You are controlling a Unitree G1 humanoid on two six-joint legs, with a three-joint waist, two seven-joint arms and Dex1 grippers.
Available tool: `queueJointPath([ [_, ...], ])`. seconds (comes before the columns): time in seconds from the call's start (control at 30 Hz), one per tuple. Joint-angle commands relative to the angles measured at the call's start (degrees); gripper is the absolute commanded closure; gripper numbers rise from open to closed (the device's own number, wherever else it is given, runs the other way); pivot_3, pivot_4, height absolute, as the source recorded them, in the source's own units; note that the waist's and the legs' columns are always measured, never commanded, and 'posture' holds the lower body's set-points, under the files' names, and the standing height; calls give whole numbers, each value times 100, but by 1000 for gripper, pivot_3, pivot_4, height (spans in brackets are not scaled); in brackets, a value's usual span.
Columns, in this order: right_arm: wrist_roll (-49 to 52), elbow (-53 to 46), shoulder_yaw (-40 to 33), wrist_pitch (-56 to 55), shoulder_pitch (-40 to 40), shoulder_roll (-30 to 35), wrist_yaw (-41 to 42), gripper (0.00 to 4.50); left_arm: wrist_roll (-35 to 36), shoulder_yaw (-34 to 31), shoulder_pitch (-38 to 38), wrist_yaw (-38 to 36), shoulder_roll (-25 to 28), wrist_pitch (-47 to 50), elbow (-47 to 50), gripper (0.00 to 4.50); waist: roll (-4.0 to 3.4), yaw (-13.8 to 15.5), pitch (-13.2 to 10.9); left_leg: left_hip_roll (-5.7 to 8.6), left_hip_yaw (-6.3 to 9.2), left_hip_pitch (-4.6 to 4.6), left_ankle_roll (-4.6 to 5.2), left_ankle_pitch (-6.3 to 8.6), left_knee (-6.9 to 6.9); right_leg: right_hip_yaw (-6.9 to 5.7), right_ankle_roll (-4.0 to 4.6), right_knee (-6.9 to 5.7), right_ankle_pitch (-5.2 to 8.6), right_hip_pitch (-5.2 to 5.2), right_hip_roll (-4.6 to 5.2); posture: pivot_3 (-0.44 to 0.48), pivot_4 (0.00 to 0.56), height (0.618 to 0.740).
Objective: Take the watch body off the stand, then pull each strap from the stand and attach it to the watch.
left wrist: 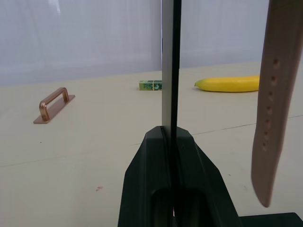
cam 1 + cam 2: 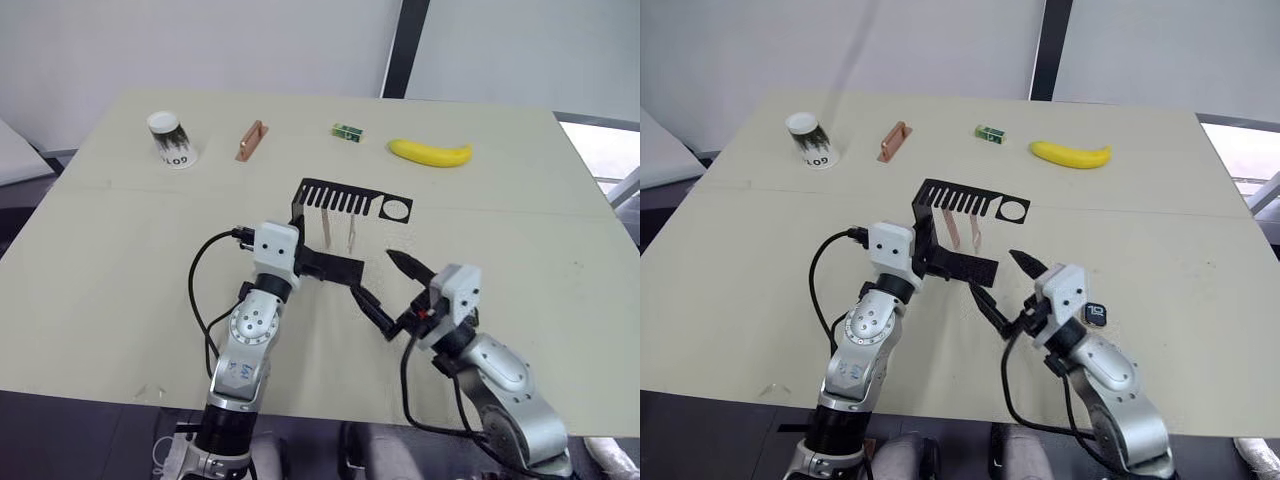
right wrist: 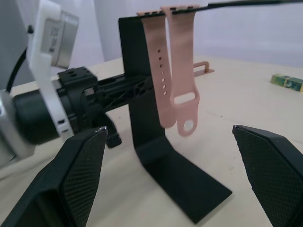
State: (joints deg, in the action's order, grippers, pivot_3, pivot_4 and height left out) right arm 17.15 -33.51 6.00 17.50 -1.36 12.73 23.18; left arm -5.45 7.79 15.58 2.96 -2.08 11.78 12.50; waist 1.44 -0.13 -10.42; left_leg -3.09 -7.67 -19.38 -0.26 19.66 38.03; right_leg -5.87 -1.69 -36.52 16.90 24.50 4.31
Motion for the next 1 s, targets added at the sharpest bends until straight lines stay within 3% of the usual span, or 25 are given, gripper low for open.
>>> queueJointPath([
  [0.03, -439, 88, 230, -70, -351, -269, -504, 0, -85, -30, 115, 115, -78, -110, 100, 4486, 0, -1, 0, -1, 0, 0, -1, 0, 0, 0, 0, -1, 0, 0, -1, 0, 150, 740],
  [0.6, -1205, 896, 554, -363, -1189, -967, -1090, 0, -73, 37, 130, 74, -121, -18, 120, 4486, 0, -5, 0, -1, 3, -10, 2, 0, 1, -5, 0, 1, 0, 4, 1, 0, 150, 740],
  [1.0, -1538, 1065, 440, -373, -1191, -1124, -1476, 0, -76, 49, 141, 46, -103, 21, 135, 4486, 0, -9, 0, -2, 4, -11, 2, 1, 0, -5, 0, 2, 0, 5, 1, 0, 150, 740],
])
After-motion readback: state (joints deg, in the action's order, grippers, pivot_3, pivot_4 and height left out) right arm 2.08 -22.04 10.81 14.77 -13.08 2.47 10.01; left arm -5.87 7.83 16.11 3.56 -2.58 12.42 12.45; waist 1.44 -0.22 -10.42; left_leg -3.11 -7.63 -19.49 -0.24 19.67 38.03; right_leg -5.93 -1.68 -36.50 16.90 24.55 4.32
